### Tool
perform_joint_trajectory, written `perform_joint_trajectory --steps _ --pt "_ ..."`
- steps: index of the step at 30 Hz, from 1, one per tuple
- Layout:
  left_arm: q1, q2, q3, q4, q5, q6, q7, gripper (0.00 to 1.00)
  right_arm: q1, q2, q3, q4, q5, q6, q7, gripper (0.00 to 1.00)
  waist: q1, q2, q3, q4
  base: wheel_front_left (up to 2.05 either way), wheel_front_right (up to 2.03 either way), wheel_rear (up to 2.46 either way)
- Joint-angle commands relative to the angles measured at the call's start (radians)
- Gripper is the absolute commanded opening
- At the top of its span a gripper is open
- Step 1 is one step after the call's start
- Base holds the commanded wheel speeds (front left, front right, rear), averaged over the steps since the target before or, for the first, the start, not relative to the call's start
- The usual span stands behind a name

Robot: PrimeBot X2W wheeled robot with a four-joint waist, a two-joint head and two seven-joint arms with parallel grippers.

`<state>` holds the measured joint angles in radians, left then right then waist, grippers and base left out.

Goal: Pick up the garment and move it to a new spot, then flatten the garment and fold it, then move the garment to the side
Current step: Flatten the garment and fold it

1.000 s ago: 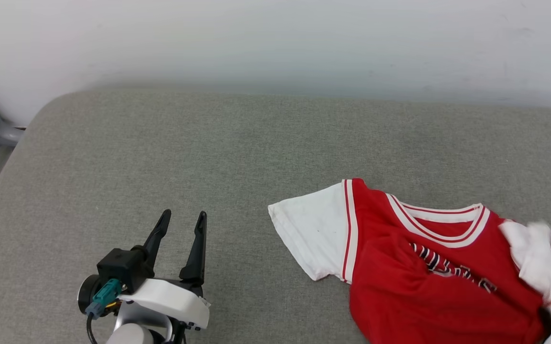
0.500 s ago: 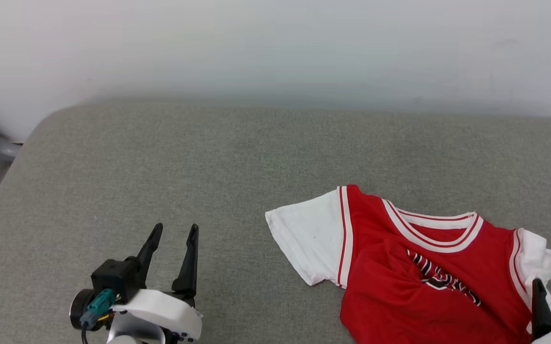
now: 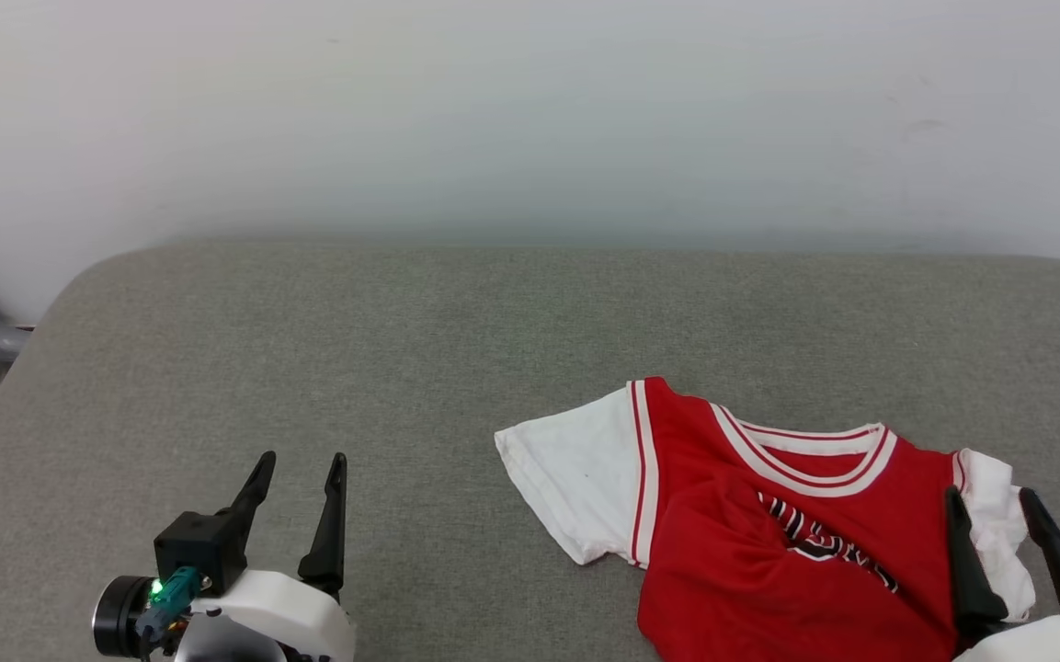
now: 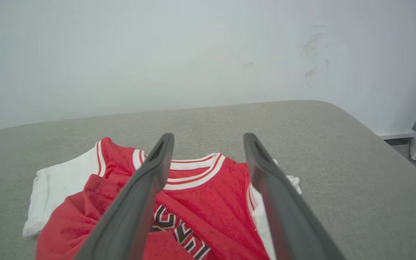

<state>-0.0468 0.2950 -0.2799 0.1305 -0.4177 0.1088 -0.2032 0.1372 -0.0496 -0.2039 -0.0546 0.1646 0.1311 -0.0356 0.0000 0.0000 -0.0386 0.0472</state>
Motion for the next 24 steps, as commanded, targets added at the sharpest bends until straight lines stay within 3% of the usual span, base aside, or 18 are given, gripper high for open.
perform_joint_trajectory --steps 1,4,8,15,24 --pt "0.004 0.007 0.0 -0.005 0.006 0.005 0.007 1.0 0.027 -0.001 0.014 -0.021 -0.012 -0.001 0.011 1.0 0.0 0.0 0.0 -0.012 0.0 0.0 0.0" --pt "-0.012 0.021 -0.013 -0.005 0.012 -0.001 0.036 1.0 0.053 -0.001 0.051 -0.079 0.008 -0.001 0.032 1.0 0.0 0.0 0.005 -0.039 0.0 0.0 0.0" --pt "-0.062 0.025 -0.053 0.011 -0.008 -0.052 0.117 1.0 0.073 -0.001 0.089 -0.128 0.026 -0.001 0.052 1.0 0.0 0.0 0.022 -0.079 0.0 0.0 0.0" --pt "-0.228 0.023 -0.121 0.09 -0.066 -0.15 0.349 1.0 0.047 -0.001 0.115 -0.159 0.049 -0.001 0.065 1.0 0.0 0.0 0.104 -0.147 0.0 0.0 0.0" --pt "-0.442 0.068 -0.149 0.234 -0.123 -0.203 0.629 1.0 -0.011 -0.001 0.139 -0.16 0.069 -0.001 0.039 1.0 0.0 0.0 0.241 -0.225 0.0 0.0 0.0"
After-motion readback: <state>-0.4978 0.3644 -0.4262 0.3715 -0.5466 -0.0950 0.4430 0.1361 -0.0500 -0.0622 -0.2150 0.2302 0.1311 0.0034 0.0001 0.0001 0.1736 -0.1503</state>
